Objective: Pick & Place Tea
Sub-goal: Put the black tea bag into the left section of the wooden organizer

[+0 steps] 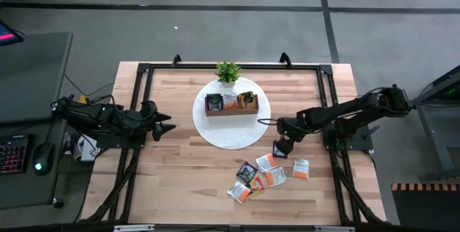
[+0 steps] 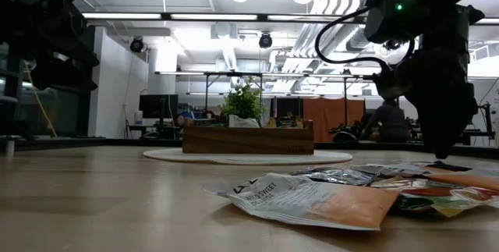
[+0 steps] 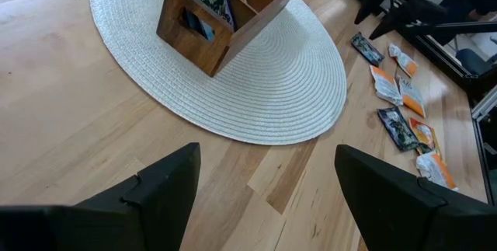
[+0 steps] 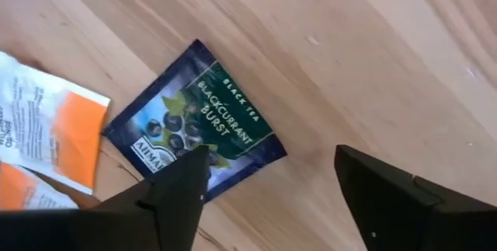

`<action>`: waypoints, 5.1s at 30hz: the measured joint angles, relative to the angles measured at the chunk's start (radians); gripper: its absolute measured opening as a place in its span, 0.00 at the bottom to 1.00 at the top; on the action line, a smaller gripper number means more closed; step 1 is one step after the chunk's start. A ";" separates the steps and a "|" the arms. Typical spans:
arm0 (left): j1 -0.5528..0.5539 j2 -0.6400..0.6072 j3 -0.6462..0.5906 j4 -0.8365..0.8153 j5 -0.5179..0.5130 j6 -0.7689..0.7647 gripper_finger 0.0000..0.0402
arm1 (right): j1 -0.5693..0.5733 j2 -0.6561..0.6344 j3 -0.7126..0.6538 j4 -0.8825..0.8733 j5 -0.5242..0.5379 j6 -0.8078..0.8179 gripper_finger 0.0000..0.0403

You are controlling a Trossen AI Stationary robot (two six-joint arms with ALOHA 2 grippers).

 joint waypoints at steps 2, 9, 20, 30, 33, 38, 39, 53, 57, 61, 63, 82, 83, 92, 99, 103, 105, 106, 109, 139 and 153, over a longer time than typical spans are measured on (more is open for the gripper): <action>0.000 0.000 0.000 0.000 0.000 0.000 0.74 | 0.001 0.000 0.000 0.003 0.000 0.009 0.71; 0.000 0.000 0.000 0.000 0.000 0.000 0.74 | 0.043 0.046 0.001 0.025 0.001 0.008 0.74; 0.000 0.000 0.000 0.000 0.000 0.000 0.74 | 0.072 0.127 0.034 0.021 0.042 0.014 0.74; 0.000 0.000 0.000 0.000 0.000 0.000 0.74 | 0.073 0.134 0.033 0.028 0.046 0.035 0.74; 0.000 0.000 0.000 0.000 0.000 0.000 0.74 | 0.074 0.158 0.038 0.021 0.046 0.024 0.74; 0.000 0.000 0.000 0.000 0.000 0.000 0.74 | 0.088 0.202 0.073 -0.024 0.073 -0.014 0.74; 0.000 0.000 0.000 0.000 0.000 0.000 0.74 | 0.088 0.204 0.077 -0.030 0.077 -0.015 0.74; 0.000 0.000 0.000 0.000 0.000 0.000 0.74 | 0.083 0.204 0.078 -0.037 0.078 0.012 0.42; 0.000 0.000 0.000 0.000 0.000 0.000 0.74 | 0.083 0.204 0.078 -0.030 0.079 0.026 0.30; 0.000 0.000 0.000 0.000 0.000 0.000 0.74 | 0.084 0.204 0.078 -0.023 0.086 0.032 0.18; 0.000 0.000 0.000 0.000 0.000 0.000 0.74 | 0.084 0.204 0.078 -0.019 0.091 0.035 0.11; 0.000 0.000 0.000 0.000 0.000 0.000 0.74 | 0.083 0.143 0.131 -0.093 0.219 -0.009 0.00; 0.000 0.000 0.000 0.000 0.000 0.000 0.74 | 0.083 0.141 0.142 -0.101 0.233 -0.014 0.00; 0.000 0.000 0.000 0.000 0.000 0.000 0.74 | 0.083 0.139 0.272 -0.146 0.403 -0.137 0.00; 0.000 0.000 0.000 0.000 0.000 0.000 0.74 | 0.049 0.149 0.426 -0.128 0.582 -0.351 0.00; 0.000 0.000 0.000 0.000 0.000 0.000 0.74 | 0.015 0.193 0.517 -0.107 0.626 -0.480 0.00; 0.000 0.000 0.000 0.000 0.000 0.000 0.74 | 0.002 0.223 0.563 -0.088 0.659 -0.539 0.00; 0.000 0.000 0.000 0.000 0.000 0.000 0.74 | -0.004 0.239 0.584 -0.078 0.672 -0.567 0.00; 0.000 0.000 0.000 0.000 0.000 0.000 0.74 | -0.018 0.290 0.644 -0.047 0.698 -0.645 0.00; 0.000 0.000 0.000 0.000 0.000 0.000 0.74 | -0.082 0.743 0.991 0.335 0.756 -0.947 0.00; 0.000 0.000 0.000 0.000 0.000 0.000 0.74 | -0.101 0.831 1.001 0.389 0.751 -0.906 0.00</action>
